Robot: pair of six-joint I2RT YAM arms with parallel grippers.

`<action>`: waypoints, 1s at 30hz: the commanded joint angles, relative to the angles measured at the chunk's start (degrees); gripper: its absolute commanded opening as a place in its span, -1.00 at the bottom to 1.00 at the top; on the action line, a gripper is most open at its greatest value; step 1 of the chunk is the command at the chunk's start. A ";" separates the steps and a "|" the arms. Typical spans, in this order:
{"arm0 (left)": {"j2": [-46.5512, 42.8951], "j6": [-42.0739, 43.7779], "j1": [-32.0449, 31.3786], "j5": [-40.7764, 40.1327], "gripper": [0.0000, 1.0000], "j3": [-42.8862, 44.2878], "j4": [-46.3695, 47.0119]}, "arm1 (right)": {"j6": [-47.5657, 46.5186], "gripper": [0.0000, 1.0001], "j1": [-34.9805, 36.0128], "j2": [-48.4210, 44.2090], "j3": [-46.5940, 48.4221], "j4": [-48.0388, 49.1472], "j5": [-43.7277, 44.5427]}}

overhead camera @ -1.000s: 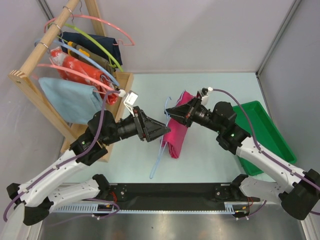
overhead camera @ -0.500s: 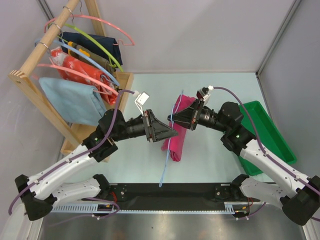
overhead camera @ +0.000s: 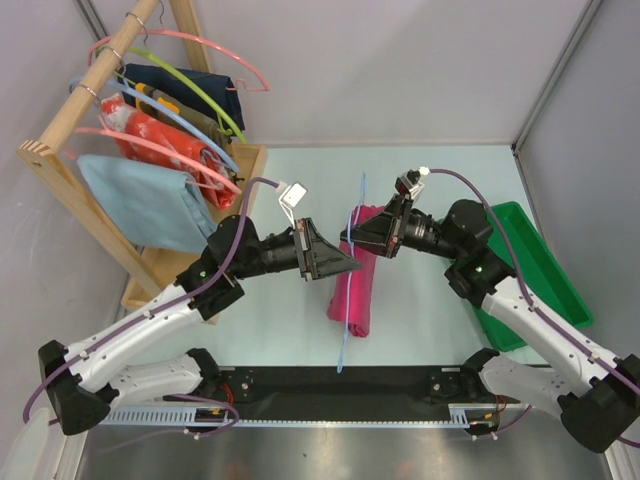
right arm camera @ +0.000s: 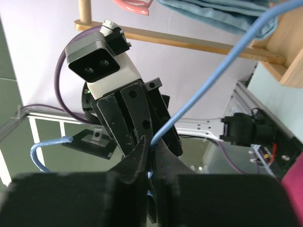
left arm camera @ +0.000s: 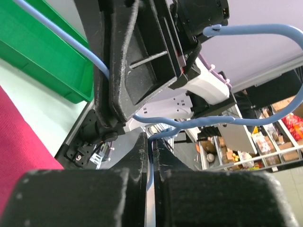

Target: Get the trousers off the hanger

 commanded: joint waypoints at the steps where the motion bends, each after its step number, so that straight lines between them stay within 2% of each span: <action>1: -0.67 -2.86 -0.37 -2.04 -0.99 3.52 5.38 | -8.58 -0.61 -0.20 -0.60 5.35 -0.52 0.42; 3: -1.20 -2.69 -0.37 -5.98 -0.99 4.49 3.63 | -12.54 -0.30 -0.29 -1.39 6.49 -4.91 2.26; 6: -1.64 -1.73 -0.37 -10.03 -1.00 7.83 0.55 | -20.98 -0.01 -0.37 -3.58 7.28 -13.18 7.97; 7: -1.73 -1.64 -0.37 -10.92 -1.00 9.57 -0.15 | -22.92 0.05 -0.38 -4.03 7.64 -17.81 11.12; 12: -2.17 -1.29 -0.37 -16.63 -0.99 13.19 -3.05 | -36.61 0.33 -0.38 -6.40 10.36 -28.04 18.17; 17: -1.82 -0.14 -0.19 -22.61 -0.99 18.29 -7.18 | -47.96 0.44 0.32 -9.03 12.47 -36.57 22.66; 21: -0.59 -0.14 0.42 -24.20 -0.99 21.71 -7.98 | -57.46 0.49 5.24 -12.20 11.68 -38.68 28.01; 24: 0.03 -0.32 0.86 -24.99 -1.00 24.62 -8.68 | -63.97 0.49 11.47 -14.13 10.11 -39.39 33.99; 28: 0.56 -1.37 1.57 -25.08 -1.00 26.90 -8.68 | -70.03 0.41 18.95 -14.49 7.91 -37.65 39.87; 30: 0.56 -1.72 1.74 -24.99 -0.99 27.52 -8.68 | -72.67 0.28 23.43 -14.23 6.16 -36.50 43.12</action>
